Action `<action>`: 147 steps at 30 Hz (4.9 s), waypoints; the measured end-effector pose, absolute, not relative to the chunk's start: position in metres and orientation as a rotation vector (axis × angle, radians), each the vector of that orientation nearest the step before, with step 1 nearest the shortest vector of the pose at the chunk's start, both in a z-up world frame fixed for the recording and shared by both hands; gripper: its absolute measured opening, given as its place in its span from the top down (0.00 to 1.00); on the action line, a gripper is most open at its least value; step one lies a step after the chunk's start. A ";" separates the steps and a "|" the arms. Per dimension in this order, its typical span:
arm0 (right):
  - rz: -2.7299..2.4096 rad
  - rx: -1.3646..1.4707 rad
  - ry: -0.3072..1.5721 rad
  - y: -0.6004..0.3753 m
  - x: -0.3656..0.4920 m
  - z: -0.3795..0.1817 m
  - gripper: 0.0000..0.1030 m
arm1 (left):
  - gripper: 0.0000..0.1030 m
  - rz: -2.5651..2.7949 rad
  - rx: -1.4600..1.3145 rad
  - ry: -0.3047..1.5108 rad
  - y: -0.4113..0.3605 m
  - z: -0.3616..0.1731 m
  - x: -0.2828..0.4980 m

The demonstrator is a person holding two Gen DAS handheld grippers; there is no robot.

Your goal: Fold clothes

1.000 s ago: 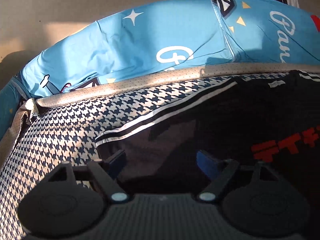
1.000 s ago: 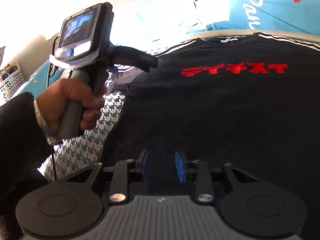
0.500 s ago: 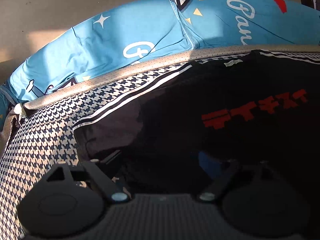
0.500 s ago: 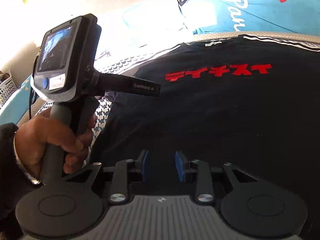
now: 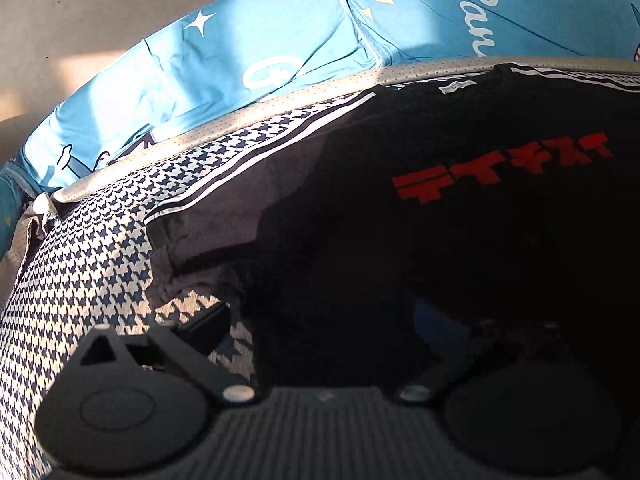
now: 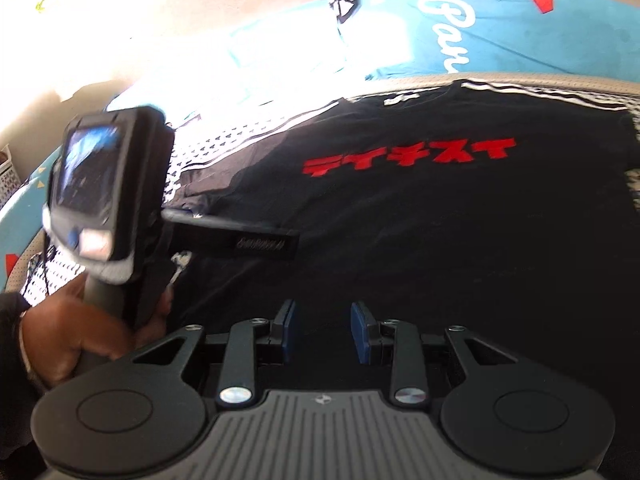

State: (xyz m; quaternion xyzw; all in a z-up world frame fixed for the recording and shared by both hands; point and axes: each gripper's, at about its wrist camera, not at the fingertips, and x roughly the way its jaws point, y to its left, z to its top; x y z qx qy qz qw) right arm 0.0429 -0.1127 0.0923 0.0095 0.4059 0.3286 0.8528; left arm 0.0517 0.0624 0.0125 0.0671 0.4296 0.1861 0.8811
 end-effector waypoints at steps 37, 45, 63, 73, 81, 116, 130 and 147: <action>0.327 0.139 0.821 -0.217 0.163 0.115 0.65 | 0.00 0.158 0.030 0.932 -0.002 0.025 0.042; 0.231 0.184 0.800 -0.240 0.188 0.115 0.65 | 0.00 0.164 0.042 0.924 -0.005 0.020 0.049; 0.005 0.449 0.766 -0.283 0.240 0.101 0.64 | 0.00 0.177 -0.050 0.949 0.011 0.017 0.055; -0.019 0.490 0.720 -0.293 0.266 0.091 0.52 | 0.00 0.173 -0.070 0.953 0.019 0.017 0.055; 0.045 0.441 0.683 -0.287 0.291 0.087 0.52 | 0.00 0.170 -0.072 0.951 0.020 0.015 0.057; 0.555 -0.066 0.586 -0.150 0.250 0.108 0.89 | 0.00 0.170 -0.071 0.953 0.020 0.014 0.059; 0.726 -0.032 0.660 -0.146 0.241 0.104 0.63 | 0.00 0.171 -0.071 0.955 0.021 0.015 0.060; 0.450 0.271 0.775 -0.188 0.281 0.098 0.63 | 0.00 0.171 -0.071 0.962 0.020 0.013 0.061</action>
